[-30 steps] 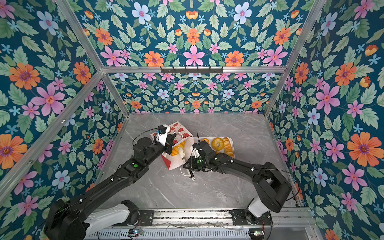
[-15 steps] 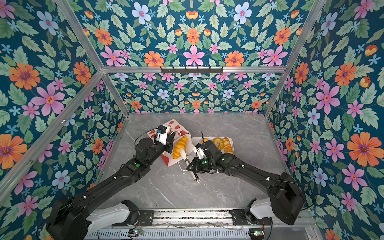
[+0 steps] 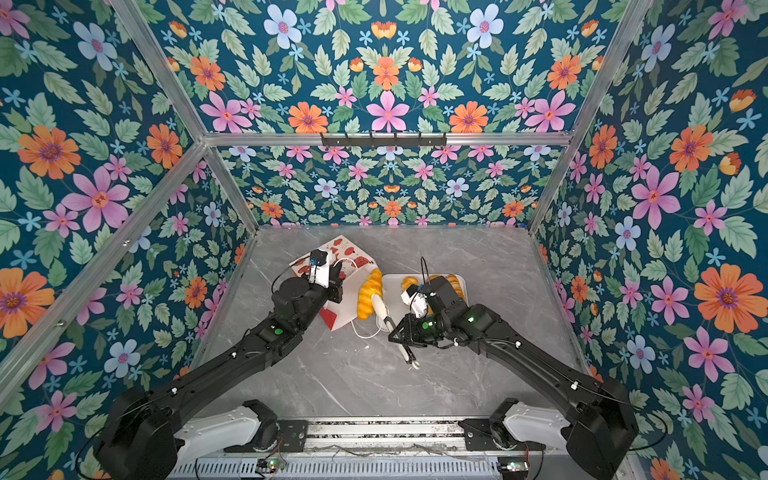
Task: Take the fake bread out of the paper bag
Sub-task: 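Pull the yellow croissant out of the bag onto the table with the right gripper, then carry the yellow croissant over the tray and lower it with the right-gripper tongs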
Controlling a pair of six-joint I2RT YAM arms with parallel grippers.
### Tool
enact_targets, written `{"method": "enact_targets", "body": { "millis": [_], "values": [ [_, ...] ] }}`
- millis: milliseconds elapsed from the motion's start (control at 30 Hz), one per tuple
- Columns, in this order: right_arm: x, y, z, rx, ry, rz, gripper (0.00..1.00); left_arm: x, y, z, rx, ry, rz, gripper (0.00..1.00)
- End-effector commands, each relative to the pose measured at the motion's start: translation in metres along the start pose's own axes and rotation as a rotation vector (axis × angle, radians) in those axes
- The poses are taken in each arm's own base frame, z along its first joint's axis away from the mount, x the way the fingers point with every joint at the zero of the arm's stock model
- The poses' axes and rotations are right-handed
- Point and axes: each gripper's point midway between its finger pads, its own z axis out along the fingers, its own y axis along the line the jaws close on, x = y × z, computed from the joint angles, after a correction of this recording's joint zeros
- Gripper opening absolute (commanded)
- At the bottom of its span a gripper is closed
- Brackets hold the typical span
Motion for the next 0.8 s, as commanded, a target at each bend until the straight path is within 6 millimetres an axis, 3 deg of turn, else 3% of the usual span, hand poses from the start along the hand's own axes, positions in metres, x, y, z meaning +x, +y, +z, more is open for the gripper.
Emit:
{"method": "enact_targets", "body": {
  "millis": [0,333,533,767],
  "values": [
    [0.007,0.001,-0.013,0.012,0.02,-0.026,0.04,-0.011,0.019,-0.002,-0.103,-0.046,-0.023,0.0],
    [0.006,-0.004,-0.03,0.034,0.059,-0.019,0.04,0.001,0.061,-0.011,-0.3,-0.036,-0.081,0.0],
    [0.009,0.005,-0.029,-0.021,0.088,-0.017,0.04,0.004,0.065,-0.008,-0.3,-0.037,-0.096,0.0],
    [0.002,-0.017,-0.03,0.088,0.083,-0.025,0.04,0.004,0.069,-0.008,-0.312,-0.043,-0.101,0.0]
  ]
}}
